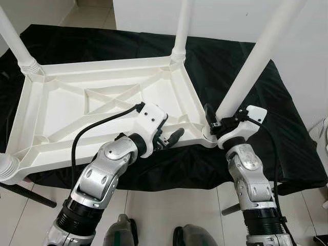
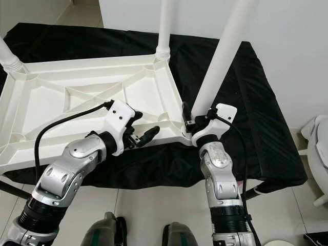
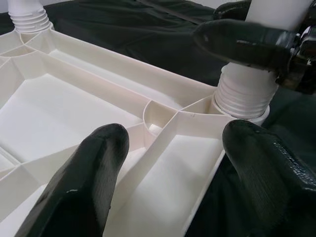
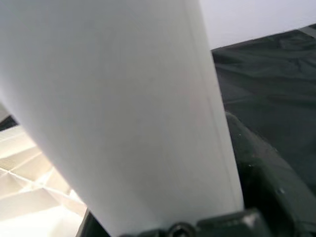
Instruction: Building children table
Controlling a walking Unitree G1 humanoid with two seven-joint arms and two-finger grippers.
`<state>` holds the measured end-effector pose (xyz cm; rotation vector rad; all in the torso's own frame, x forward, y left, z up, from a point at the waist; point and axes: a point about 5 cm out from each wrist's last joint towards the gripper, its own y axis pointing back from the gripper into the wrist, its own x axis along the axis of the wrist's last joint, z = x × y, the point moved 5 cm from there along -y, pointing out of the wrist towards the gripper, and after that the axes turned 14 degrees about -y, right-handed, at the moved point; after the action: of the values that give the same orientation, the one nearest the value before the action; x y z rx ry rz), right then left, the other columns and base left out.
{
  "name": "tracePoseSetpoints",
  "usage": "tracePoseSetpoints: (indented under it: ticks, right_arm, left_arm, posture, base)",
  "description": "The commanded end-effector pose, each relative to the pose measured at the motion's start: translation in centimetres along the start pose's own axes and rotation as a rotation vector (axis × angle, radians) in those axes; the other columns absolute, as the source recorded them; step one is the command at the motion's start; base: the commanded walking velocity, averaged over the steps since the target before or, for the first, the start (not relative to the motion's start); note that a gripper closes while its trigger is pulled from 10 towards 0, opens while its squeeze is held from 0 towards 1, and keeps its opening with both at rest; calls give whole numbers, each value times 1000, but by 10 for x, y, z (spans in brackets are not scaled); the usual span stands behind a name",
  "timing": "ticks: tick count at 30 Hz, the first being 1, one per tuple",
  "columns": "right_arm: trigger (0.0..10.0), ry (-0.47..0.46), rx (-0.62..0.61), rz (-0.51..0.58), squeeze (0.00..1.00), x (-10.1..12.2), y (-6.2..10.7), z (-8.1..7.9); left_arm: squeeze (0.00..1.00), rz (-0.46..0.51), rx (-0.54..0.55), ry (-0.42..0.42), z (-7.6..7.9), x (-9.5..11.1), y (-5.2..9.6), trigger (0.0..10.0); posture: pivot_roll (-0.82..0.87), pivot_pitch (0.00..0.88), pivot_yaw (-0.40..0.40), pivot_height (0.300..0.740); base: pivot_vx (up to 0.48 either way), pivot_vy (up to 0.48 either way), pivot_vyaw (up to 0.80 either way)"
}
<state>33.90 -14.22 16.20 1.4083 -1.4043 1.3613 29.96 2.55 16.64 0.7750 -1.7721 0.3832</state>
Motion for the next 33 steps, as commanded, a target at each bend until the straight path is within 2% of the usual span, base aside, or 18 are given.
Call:
tracePoseSetpoints:
  ticks: [1,5,8,18,19,21,23,24,25,26,27,33]
  right_arm:
    - [10000,35,-7,-74,0,-19,4,5]
    - [10000,126,88,-64,0,-19,8,-7]
    - [10000,149,108,-66,0,-21,11,-8]
    - [10000,135,102,-55,0,-24,22,-3]
    - [10000,26,52,-71,0,-28,24,2]
    - [10000,26,52,-71,0,-28,24,2]
    - [10000,-99,-17,-81,0,-31,22,11]
    - [10000,-99,-17,-81,0,-31,22,11]
    - [10000,-157,-48,-87,0,-31,20,15]
    - [10000,-157,-48,-87,0,-31,20,15]
    - [10000,-211,-78,-89,0,-31,17,19]
    - [10000,-229,-94,-94,0,-32,14,24]
  left_arm:
    - [0,29,-66,-8,7,8,0,10000]
    - [0,31,-58,-5,6,9,0,10000]
    - [0,31,-56,-4,6,9,0,10000]
    - [0,32,-54,-3,4,10,2,10000]
    - [0,33,-56,-4,4,11,2,10000]
    - [0,33,-56,-4,4,11,2,10000]
    - [0,35,-59,-4,5,12,2,10000]
    - [0,35,-59,-4,5,12,2,10000]
    - [0,36,-61,-3,5,12,2,10000]
    - [0,36,-61,-3,5,12,2,10000]
    - [0,37,-62,-3,5,13,1,10000]
    - [0,37,-61,-1,6,13,2,10000]
  posture:
    - [-115,59,-25,740]
    - [-114,63,-26,740]
    - [-114,67,-24,740]
    - [-114,73,-19,740]
    - [-118,78,-13,740]
    - [-118,78,-13,740]
    - [-118,81,-8,740]
    - [-118,81,-8,740]
    - [-119,82,-7,740]
    - [-119,82,-7,740]
    - [-119,84,-8,740]
    - [-117,84,-10,740]
  base:
    - [0,0,0]
    - [0,0,0]
    - [0,0,0]
    - [0,0,0]
    - [0,0,0]
    - [0,0,0]
    - [0,0,0]
    - [0,0,0]
    - [0,0,0]
    - [0,0,0]
    - [0,0,0]
    - [0,0,0]
